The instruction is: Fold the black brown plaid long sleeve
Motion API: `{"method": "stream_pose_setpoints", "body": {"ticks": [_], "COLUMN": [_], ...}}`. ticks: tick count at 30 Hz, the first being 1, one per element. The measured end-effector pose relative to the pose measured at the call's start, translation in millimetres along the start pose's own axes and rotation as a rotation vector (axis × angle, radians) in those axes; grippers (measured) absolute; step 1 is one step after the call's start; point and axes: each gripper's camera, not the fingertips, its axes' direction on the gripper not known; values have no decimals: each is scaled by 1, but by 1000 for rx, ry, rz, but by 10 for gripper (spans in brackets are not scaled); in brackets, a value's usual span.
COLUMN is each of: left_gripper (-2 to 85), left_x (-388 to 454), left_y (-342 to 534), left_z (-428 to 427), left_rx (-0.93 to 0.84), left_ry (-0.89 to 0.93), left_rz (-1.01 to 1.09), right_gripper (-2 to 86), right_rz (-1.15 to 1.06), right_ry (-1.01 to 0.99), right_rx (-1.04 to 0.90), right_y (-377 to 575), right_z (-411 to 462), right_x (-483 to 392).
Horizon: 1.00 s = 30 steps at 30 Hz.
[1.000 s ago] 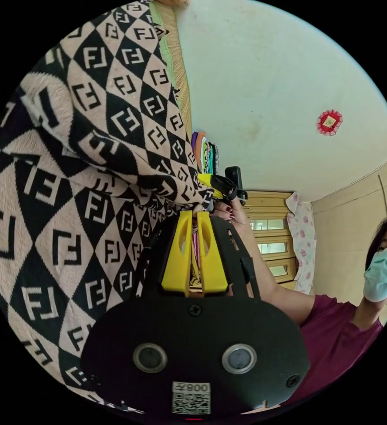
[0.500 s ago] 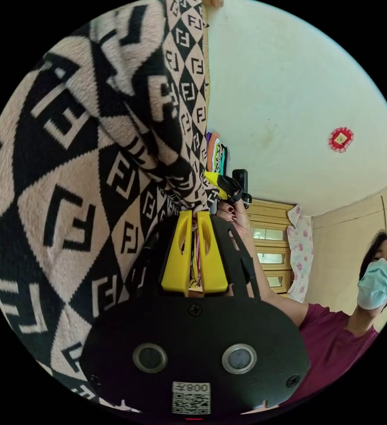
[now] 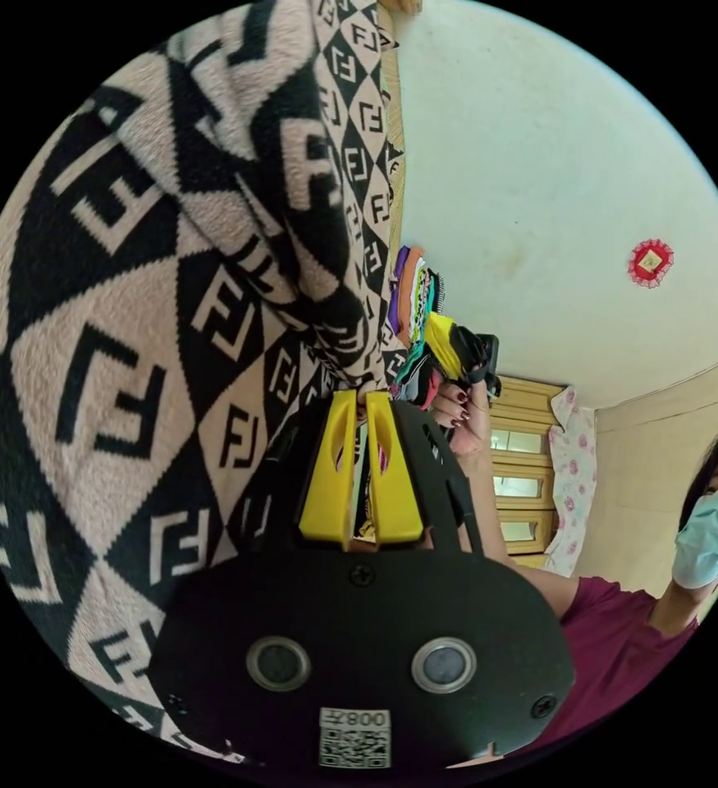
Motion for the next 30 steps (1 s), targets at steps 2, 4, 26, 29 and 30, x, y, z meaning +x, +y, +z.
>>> {"method": "stream_pose_setpoints", "body": {"ticks": [2, 4, 26, 29, 30], "left_gripper": [20, 20, 1, 0, 0], "left_x": [1, 1, 86, 71, 67], "left_y": [1, 1, -27, -40, -38], "left_z": [2, 3, -214, -211, -212], "left_rx": [6, 8, 339, 264, 269], "left_ry": [-9, -16, -612, -737, -692], "left_rz": [3, 22, 338, 282, 290], "right_gripper": [0, 0, 0, 0, 0], "right_rz": [-73, -96, -224, -176, -169], "right_ry": [69, 199, 558, 618, 601], "right_rx": [-23, -36, 101, -30, -22], "right_y": [18, 30, 79, 72, 73], "right_z": [19, 40, 44, 74, 72], "right_x": [-41, -60, -194, -179, -178]}}
